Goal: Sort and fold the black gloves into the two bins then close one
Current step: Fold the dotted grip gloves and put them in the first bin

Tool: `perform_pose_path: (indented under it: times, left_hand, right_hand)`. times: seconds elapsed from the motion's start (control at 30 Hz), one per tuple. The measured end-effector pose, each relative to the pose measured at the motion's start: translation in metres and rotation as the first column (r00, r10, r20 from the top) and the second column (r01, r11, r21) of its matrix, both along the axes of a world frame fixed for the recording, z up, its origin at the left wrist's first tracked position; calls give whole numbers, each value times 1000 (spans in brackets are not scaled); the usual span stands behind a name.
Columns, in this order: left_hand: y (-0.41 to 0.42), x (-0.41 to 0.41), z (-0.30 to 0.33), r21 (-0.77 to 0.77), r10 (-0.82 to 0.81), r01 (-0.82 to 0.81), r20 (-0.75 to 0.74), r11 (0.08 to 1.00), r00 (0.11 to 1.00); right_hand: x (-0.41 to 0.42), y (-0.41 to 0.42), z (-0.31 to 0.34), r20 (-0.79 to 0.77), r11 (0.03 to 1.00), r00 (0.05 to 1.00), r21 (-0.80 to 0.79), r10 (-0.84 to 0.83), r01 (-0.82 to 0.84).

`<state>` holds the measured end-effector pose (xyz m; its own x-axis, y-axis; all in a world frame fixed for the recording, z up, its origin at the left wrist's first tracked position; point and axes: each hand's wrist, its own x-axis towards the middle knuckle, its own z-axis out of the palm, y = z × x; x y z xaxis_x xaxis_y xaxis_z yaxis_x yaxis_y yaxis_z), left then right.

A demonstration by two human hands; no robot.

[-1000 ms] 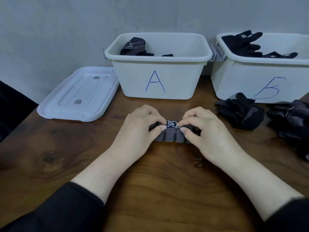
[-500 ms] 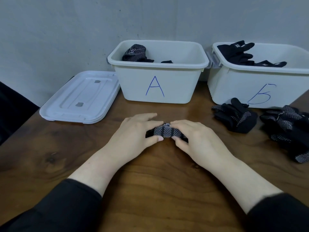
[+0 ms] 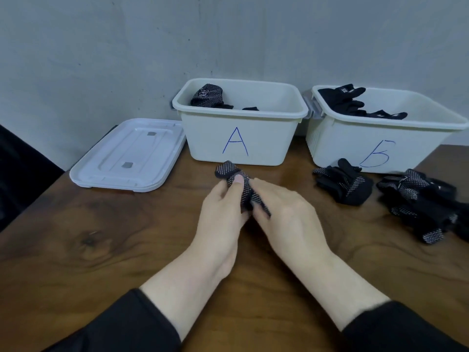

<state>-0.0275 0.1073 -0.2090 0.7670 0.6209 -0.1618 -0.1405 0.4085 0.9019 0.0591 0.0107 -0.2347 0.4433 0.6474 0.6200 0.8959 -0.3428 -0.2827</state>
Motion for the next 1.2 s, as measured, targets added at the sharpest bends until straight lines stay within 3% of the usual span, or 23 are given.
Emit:
perform_pose_path:
  times: [0.13,0.2,0.27,0.33,0.4,0.47,0.53,0.67,0.77,0.87,1.03,1.13,1.2]
  left_hand:
    - [18,-1,-3,-172,42,-29,72,985,997]
    - [29,-2,-5,-221,55,-41,61,974,997]
    - [33,-2,-6,-246,67,-48,66,968,996]
    - [34,-1,-5,-240,57,-30,105,970,993]
    - [34,-1,-4,-192,12,17,149,981,989]
    - [33,-1,-4,-139,-32,57,175,989,984]
    - [34,-1,-3,-108,-58,81,199,991,978]
    - [37,-3,0,-79,-91,113,240,990,966]
    - [41,-4,-1,43,-110,104,195,994,975]
    - [42,-2,1,134,-124,104,151,986,981]
    - [48,5,13,144,-168,144,167,979,971]
    - [53,9,19,263,-166,128,124,956,978]
    - [58,12,27,345,-184,149,73,927,980]
  right_hand:
    - [-17,3,1,-53,992,990,-15,128,-129]
    - [-22,3,8,-264,988,953,86,145,-127]
    - [-17,7,17,-501,979,858,205,109,-4]
    - [-9,12,27,-698,980,714,176,55,97]
    - [-3,16,34,-860,985,492,169,134,28]
    - [-2,16,42,-936,975,272,219,222,-43]
    - [0,14,47,-960,969,133,243,248,-55]
    - [3,15,54,-961,968,146,221,236,-116]
    - [2,16,56,-964,956,30,257,263,-143]
    - [3,17,56,-963,956,-8,269,270,-120]
    - [15,19,69,-962,961,56,262,268,-94]
    - [17,22,74,-945,936,-47,326,322,-130]
    - [20,26,77,-935,930,-68,354,348,-104]
